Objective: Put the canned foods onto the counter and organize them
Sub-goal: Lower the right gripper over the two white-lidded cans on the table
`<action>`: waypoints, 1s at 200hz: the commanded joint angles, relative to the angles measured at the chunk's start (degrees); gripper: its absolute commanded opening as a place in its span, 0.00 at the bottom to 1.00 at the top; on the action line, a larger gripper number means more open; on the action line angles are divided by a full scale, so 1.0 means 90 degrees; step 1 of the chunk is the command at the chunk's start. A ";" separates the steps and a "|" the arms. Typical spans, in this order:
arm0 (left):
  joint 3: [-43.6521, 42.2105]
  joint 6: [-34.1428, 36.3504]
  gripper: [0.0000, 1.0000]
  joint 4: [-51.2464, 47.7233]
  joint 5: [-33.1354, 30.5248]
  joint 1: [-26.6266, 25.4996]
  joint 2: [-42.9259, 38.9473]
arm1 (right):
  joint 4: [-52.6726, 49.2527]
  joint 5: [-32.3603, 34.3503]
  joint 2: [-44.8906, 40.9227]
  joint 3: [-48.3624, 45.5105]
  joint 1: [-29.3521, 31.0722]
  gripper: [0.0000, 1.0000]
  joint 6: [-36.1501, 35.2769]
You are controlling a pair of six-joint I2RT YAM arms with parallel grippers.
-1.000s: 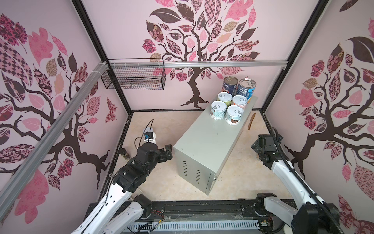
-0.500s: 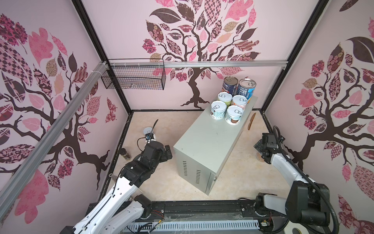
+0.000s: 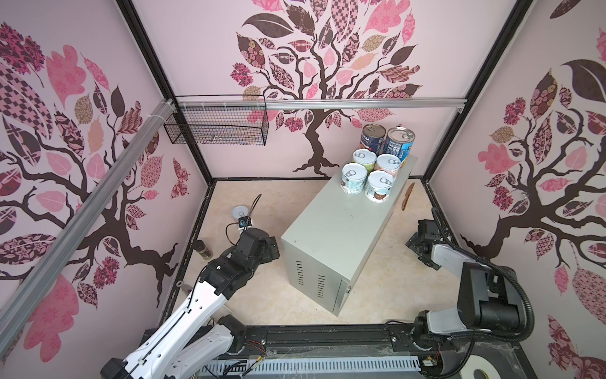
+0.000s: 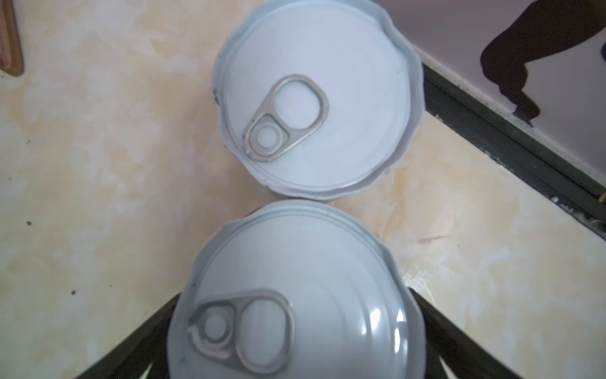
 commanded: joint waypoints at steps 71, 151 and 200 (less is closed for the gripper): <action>0.0026 0.0049 0.98 0.0066 0.0146 -0.0026 0.0033 | 0.0806 -0.0185 0.0626 -0.0038 -0.0164 1.00 -0.0775; -0.0014 0.0116 0.98 0.0133 0.0233 -0.0021 0.0047 | 0.1235 -0.0254 0.0641 -0.0224 -0.0185 0.91 -0.0836; -0.0050 0.0186 0.98 0.0217 0.0266 -0.0019 -0.0089 | 0.1441 -0.0056 0.0222 -0.0528 -0.0194 0.71 -0.0729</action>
